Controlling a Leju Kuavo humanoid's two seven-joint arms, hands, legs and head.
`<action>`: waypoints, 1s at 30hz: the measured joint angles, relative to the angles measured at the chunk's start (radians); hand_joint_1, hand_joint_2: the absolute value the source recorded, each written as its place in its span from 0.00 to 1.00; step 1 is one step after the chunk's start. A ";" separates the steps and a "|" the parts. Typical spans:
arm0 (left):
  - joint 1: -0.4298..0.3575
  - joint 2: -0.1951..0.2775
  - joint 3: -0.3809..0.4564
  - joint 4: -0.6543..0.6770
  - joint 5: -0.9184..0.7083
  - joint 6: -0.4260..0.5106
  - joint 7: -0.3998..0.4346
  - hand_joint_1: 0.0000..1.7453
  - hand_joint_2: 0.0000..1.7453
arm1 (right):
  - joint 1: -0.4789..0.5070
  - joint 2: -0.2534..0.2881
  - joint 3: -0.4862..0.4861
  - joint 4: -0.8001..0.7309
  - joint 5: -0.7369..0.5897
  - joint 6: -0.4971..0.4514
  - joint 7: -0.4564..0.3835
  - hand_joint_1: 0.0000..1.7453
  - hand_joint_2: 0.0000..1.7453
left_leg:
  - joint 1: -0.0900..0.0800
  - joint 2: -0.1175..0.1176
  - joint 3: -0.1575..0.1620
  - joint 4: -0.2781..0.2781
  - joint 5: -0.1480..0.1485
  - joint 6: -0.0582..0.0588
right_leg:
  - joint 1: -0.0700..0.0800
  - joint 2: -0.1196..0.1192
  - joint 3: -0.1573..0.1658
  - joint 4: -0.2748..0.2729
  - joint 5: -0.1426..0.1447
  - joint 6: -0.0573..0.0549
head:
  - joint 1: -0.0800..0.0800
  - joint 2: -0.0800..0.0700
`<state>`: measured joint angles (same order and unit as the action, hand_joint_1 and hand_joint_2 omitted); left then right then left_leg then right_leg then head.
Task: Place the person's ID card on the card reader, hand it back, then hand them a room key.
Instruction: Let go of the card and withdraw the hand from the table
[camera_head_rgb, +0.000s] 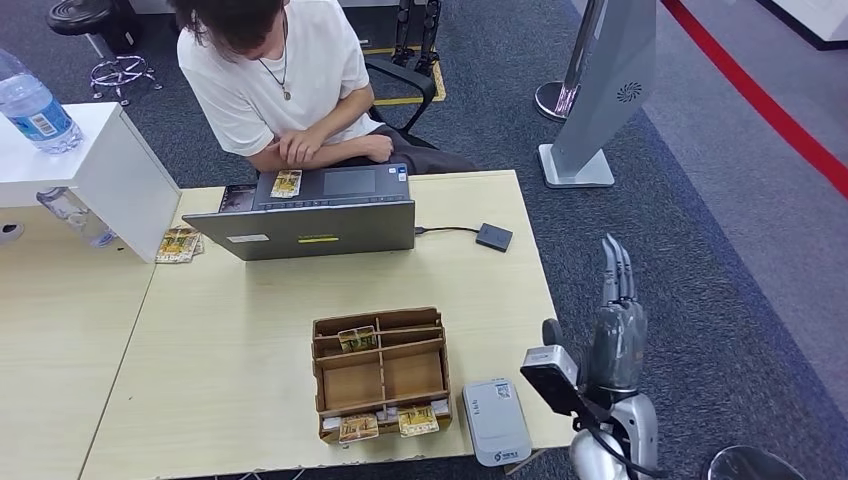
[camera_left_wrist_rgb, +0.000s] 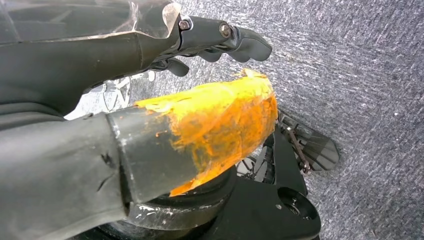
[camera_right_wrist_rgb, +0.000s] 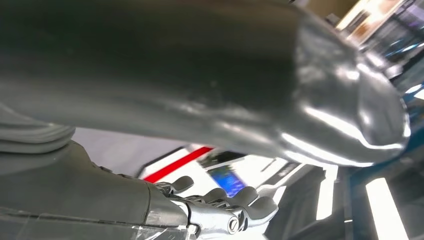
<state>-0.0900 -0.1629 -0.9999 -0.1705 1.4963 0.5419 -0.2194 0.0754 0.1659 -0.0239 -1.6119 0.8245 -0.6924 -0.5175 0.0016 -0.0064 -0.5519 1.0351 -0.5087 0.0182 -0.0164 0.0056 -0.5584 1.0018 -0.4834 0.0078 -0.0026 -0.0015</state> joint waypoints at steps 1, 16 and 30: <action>0.000 0.000 0.000 0.000 0.001 0.001 -0.001 0.00 0.00 | 0.007 0.000 -0.024 0.003 -0.014 0.000 -0.004 0.00 0.00 | 0.000 0.000 0.000 0.000 0.000 0.000 | 0.000 0.000 0.000 0.000 0.000 0.000 | 0.000 0.000; -0.001 -0.004 0.000 0.000 0.004 0.006 0.002 0.00 0.00 | 0.034 -0.006 -0.255 0.102 -0.106 0.000 -0.030 0.00 0.00 | 0.000 0.000 0.000 0.000 0.000 0.000 | 0.000 0.000 0.000 0.000 0.000 0.000 | 0.000 0.000; -0.005 -0.002 0.000 0.001 0.004 -0.011 0.055 0.00 0.00 | -0.106 -0.043 -0.775 0.642 -0.020 -0.001 -0.153 0.00 0.00 | 0.000 0.000 0.000 0.000 -0.001 0.001 | 0.000 0.000 0.000 -0.001 0.000 0.000 | 0.000 0.000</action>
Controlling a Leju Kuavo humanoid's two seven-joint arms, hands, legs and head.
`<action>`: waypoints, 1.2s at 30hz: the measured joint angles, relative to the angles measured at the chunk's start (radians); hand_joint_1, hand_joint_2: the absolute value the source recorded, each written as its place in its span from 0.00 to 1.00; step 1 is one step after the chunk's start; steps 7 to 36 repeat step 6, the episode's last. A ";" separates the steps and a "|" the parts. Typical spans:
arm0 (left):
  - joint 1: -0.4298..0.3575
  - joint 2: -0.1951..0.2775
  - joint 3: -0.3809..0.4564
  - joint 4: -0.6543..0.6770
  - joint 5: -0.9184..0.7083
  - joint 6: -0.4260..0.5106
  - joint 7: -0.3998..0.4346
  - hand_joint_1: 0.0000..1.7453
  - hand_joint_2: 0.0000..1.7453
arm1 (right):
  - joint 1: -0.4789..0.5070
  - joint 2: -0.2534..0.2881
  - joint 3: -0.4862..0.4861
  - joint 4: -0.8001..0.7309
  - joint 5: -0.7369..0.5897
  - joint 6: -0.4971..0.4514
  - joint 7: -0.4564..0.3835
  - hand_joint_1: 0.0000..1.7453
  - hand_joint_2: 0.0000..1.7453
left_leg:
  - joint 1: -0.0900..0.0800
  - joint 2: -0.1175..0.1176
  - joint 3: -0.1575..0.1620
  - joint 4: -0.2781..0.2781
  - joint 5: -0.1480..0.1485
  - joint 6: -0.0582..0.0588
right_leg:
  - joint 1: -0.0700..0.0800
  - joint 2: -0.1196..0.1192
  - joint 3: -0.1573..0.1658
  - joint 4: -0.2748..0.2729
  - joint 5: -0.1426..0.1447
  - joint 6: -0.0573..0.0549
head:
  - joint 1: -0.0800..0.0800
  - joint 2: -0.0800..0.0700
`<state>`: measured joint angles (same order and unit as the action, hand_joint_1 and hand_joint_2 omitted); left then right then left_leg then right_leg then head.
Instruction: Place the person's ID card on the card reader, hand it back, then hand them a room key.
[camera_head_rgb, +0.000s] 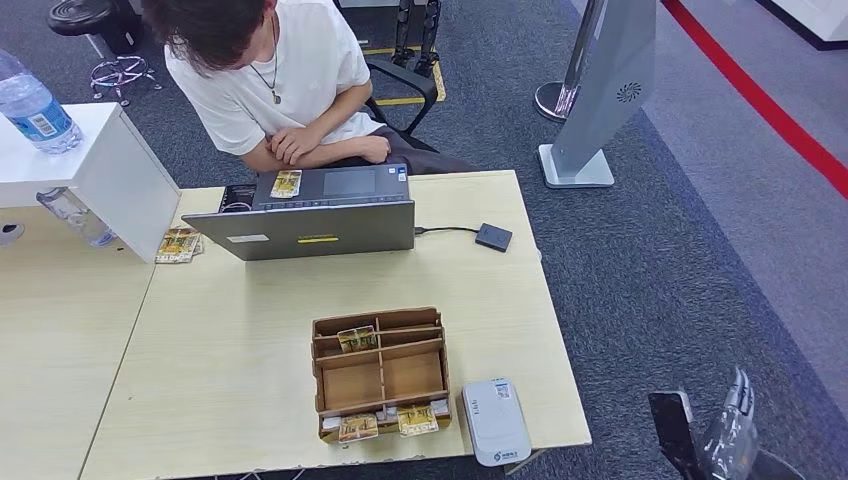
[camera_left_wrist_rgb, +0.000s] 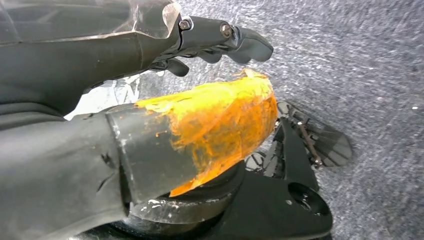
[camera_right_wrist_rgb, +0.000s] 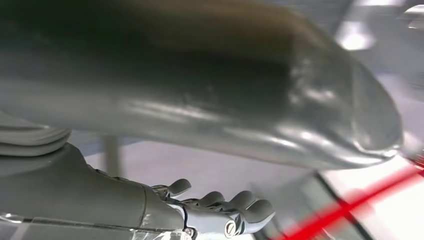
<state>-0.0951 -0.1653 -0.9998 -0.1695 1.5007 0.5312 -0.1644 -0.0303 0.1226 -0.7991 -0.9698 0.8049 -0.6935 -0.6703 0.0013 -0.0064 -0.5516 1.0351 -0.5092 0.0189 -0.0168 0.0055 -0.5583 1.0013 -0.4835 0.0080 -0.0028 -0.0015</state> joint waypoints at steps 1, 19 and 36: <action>0.000 0.001 0.000 0.000 0.000 -0.001 0.007 0.00 0.00 | -0.015 -0.008 -0.051 0.056 0.037 0.000 0.005 0.00 0.00 | 0.000 0.000 0.000 0.000 0.000 0.000 | 0.000 0.000 0.000 0.000 0.000 0.000 | 0.000 0.000; 0.000 0.005 0.000 0.000 0.000 -0.001 0.018 0.00 0.00 | -0.054 -0.042 -0.242 0.274 0.174 0.000 0.078 0.00 0.00 | 0.000 0.000 0.000 0.000 0.000 0.000 | 0.000 0.000 0.000 0.000 0.000 0.000 | 0.000 0.000; 0.000 0.005 0.000 0.000 0.000 -0.001 0.018 0.00 0.00 | -0.054 -0.042 -0.242 0.274 0.174 0.000 0.078 0.00 0.00 | 0.000 0.000 0.000 0.000 0.000 0.000 | 0.000 0.000 0.000 0.000 0.000 0.000 | 0.000 0.000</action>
